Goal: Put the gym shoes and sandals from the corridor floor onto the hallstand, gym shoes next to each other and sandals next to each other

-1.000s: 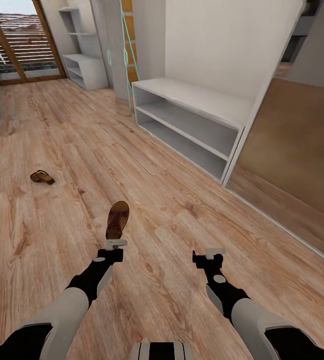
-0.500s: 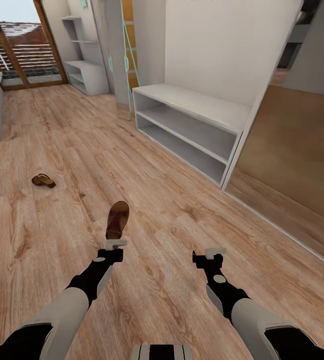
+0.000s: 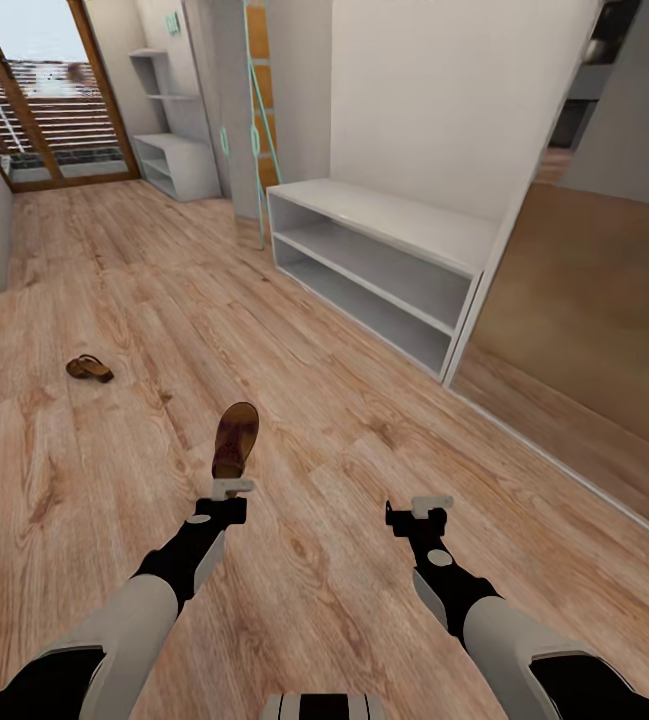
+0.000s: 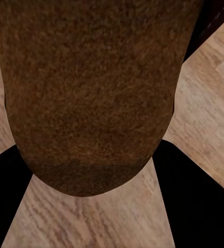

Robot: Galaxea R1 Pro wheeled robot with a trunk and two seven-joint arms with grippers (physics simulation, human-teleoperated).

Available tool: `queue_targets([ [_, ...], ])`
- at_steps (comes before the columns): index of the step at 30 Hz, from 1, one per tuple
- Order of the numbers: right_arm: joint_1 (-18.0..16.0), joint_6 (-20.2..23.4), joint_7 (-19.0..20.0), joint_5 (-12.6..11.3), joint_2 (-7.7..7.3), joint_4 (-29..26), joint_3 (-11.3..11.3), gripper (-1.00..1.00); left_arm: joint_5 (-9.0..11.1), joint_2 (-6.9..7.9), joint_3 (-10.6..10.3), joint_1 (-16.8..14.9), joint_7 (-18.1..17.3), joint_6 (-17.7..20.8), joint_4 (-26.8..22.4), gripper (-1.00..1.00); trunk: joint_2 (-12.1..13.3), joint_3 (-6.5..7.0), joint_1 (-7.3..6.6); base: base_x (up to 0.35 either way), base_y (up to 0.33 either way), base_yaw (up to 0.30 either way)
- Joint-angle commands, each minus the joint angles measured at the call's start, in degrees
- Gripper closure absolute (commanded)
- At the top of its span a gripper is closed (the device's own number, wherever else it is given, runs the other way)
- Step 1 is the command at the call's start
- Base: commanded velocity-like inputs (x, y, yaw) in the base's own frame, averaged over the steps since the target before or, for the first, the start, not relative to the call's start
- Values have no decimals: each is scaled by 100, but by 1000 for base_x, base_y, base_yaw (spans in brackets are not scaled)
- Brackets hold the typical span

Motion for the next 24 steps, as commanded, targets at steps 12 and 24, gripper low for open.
queue_targets([
  [12,-1,3,0,0,0,0,0,-100,0,0,1,0,-6,1,0,100,0,111,0,0,0,0],
  [24,-1,-2,0,0,0,0,0,-100,0,0,1,0,-2,7,0,100,0,138,0,183,0,0],
])
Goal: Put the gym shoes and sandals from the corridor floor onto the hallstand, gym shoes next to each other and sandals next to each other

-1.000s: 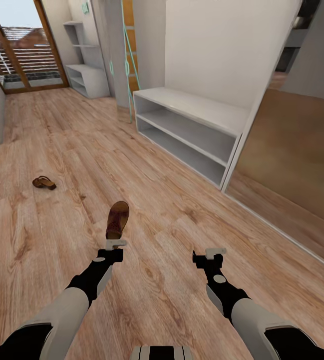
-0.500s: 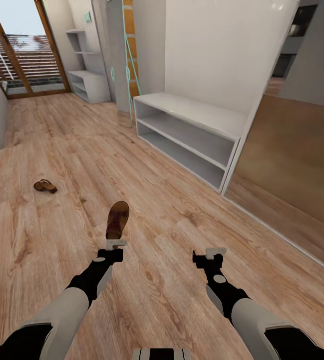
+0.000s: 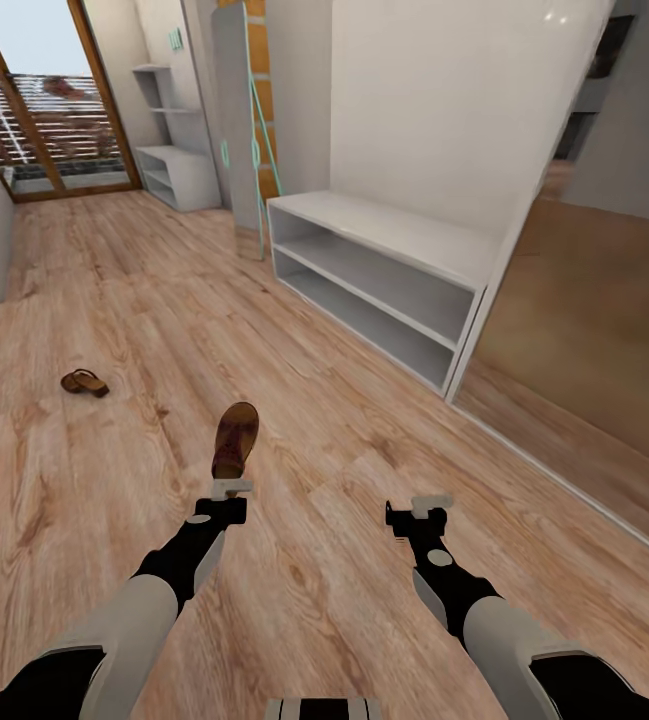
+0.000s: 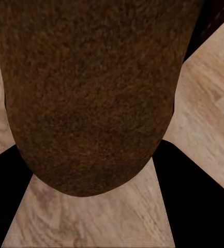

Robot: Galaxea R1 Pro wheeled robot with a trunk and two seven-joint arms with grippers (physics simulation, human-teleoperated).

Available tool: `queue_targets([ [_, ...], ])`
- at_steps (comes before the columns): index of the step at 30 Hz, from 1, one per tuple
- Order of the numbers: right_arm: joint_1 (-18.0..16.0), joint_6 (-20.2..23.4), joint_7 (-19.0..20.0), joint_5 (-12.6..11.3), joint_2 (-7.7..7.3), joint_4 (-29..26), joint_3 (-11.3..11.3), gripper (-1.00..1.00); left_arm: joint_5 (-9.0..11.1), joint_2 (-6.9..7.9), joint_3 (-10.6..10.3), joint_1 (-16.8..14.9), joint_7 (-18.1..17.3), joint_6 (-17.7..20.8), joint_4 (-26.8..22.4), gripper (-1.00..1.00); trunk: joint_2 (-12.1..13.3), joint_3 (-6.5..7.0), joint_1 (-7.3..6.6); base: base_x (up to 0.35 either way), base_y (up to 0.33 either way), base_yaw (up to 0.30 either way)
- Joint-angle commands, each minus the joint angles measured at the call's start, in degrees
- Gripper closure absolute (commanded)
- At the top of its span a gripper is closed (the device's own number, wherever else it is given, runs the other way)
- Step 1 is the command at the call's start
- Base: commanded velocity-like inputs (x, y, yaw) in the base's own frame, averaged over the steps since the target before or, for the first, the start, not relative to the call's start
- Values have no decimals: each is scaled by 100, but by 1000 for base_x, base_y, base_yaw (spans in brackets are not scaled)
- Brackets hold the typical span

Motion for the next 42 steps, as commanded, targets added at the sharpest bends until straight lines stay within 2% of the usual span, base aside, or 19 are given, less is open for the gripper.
queue_targets([
  [1,0,0,0,0,0,0,0,-100,-1,0,1,0,-5,1,-1,100,0,0,0,314,0,0],
  [9,1,6,0,0,0,0,0,-100,1,0,87,0,1,3,1,100,0,2,0,332,0,0],
  [14,1,8,0,0,0,0,2,-100,4,0,290,0,1,-3,17,100,0,2,0,342,0,0],
  [18,1,4,0,0,0,-3,1,-100,2,0,547,0,-1,-20,41,100,0,2,0,345,0,0],
  [22,-1,6,-3,-3,0,-18,2,-100,0,0,660,0,4,-32,47,100,0,2,0,346,0,0],
  [42,-1,34,-17,-20,-9,-65,-6,-100,1,-8,764,0,12,-207,60,100,0,2,0,349,0,0],
])
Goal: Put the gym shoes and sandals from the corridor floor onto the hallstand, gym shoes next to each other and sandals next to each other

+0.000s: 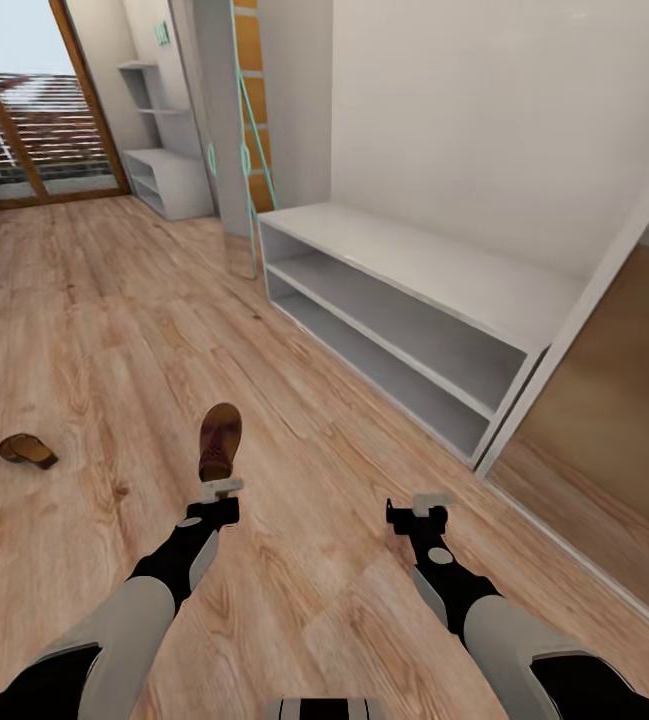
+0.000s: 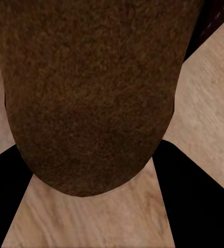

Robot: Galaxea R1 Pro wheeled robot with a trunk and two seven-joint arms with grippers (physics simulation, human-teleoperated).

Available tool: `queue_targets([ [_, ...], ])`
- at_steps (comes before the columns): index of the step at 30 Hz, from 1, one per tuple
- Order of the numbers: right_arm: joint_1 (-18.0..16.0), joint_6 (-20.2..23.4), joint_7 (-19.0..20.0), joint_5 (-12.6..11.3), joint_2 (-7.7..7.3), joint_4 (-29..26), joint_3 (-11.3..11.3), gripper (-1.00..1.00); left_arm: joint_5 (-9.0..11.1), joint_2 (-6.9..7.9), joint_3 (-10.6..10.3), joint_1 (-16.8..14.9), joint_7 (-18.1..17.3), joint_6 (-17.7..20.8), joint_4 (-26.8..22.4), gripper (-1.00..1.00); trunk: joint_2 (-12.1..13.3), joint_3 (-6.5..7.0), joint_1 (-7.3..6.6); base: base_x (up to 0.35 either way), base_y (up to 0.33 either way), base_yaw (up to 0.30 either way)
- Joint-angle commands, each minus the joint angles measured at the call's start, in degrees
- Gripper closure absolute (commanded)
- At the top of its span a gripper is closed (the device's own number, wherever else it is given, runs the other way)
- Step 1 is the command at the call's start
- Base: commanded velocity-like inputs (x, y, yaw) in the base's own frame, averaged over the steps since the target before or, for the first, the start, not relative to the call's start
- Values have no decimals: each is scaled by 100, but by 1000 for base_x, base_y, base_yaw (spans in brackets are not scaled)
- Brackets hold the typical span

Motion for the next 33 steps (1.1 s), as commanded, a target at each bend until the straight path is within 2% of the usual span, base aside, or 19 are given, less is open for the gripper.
queue_targets([
  [1,0,4,2,1,0,1,1,-100,0,0,0,0,-7,-2,-1,100,0,0,0,350,0,0],
  [8,2,15,13,6,0,25,-2,-100,-2,-7,-5,0,-34,-94,16,100,0,0,0,339,0,0],
  [13,-1,15,18,17,0,67,0,-100,-18,9,-7,0,-42,-389,414,100,0,0,0,324,0,0],
  [15,0,10,20,21,2,88,2,-100,-20,65,-4,0,-35,-467,627,100,0,0,0,314,0,0],
  [17,1,6,24,23,4,105,3,-100,-12,211,7,0,-30,-561,818,100,0,0,0,296,0,0],
  [18,1,4,24,22,6,119,4,-100,39,379,34,0,-26,-664,1020,100,0,0,0,272,0,21],
  [19,2,1,25,23,7,128,5,-100,192,515,75,0,-24,-782,1280,100,0,1,0,260,0,91],
  [22,2,-3,25,23,8,136,5,-100,575,667,121,0,-26,-1001,1585,100,0,4,0,249,-7,159],
  [27,1,-6,25,26,8,142,6,-100,1018,790,156,0,-32,-1249,1817,100,0,12,0,228,-51,234],
  [33,2,-7,25,28,8,144,6,-100,1134,823,165,0,-36,-1313,1883,100,0,25,0,215,-119,273],
])
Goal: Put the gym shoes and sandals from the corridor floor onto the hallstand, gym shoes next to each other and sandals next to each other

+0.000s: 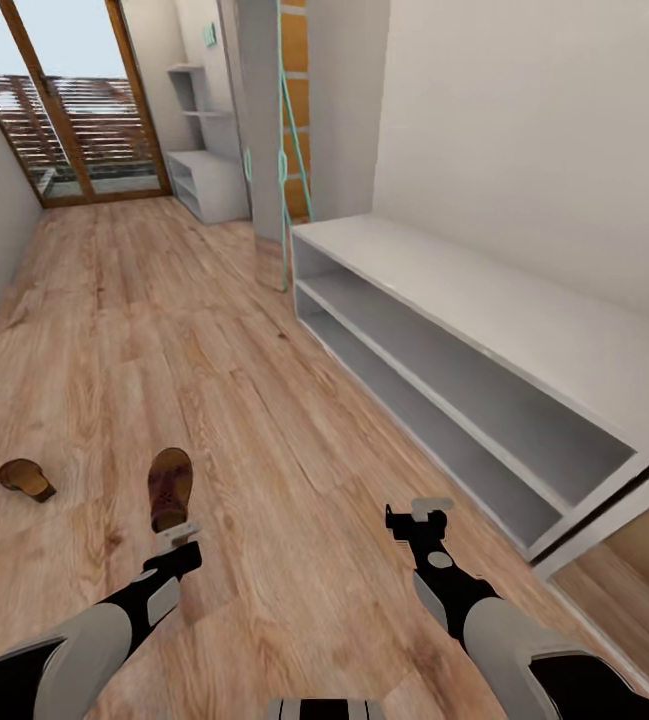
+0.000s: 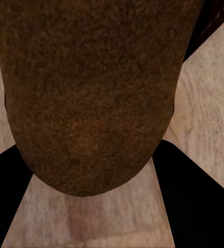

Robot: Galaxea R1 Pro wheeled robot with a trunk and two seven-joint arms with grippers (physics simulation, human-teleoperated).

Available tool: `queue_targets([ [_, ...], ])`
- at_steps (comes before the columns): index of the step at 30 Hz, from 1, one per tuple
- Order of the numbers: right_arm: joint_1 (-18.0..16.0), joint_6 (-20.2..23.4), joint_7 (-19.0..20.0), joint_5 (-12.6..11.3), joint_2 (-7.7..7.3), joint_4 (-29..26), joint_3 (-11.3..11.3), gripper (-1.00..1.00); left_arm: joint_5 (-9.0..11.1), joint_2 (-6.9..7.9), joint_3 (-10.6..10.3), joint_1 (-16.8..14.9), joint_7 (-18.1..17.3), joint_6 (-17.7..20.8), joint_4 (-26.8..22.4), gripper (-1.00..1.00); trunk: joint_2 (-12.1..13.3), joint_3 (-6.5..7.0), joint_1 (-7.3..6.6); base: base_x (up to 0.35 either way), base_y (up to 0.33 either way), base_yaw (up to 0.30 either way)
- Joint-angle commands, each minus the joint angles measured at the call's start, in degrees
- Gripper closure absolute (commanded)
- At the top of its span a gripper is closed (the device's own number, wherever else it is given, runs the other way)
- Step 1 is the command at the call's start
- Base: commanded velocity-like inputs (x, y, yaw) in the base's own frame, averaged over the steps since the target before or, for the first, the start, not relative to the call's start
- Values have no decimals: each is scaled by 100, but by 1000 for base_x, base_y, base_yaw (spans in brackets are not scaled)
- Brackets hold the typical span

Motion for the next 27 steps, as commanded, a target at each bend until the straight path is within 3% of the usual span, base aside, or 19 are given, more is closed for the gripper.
queue_targets([
  [1,0,0,0,0,0,0,0,-100,9,2,-3,0,-5,-7,5,100,0,2,0,207,-162,281],
  [9,0,-1,0,0,12,94,2,-100,39,11,0,0,-1,-30,22,100,0,22,0,167,-233,283],
  [19,0,-6,0,1,54,150,2,-100,47,18,0,0,2,-24,24,100,0,78,0,30,-276,246],
  [27,0,-4,0,1,75,164,1,-100,49,38,0,0,2,-23,24,100,0,134,0,2,-49,220],
])
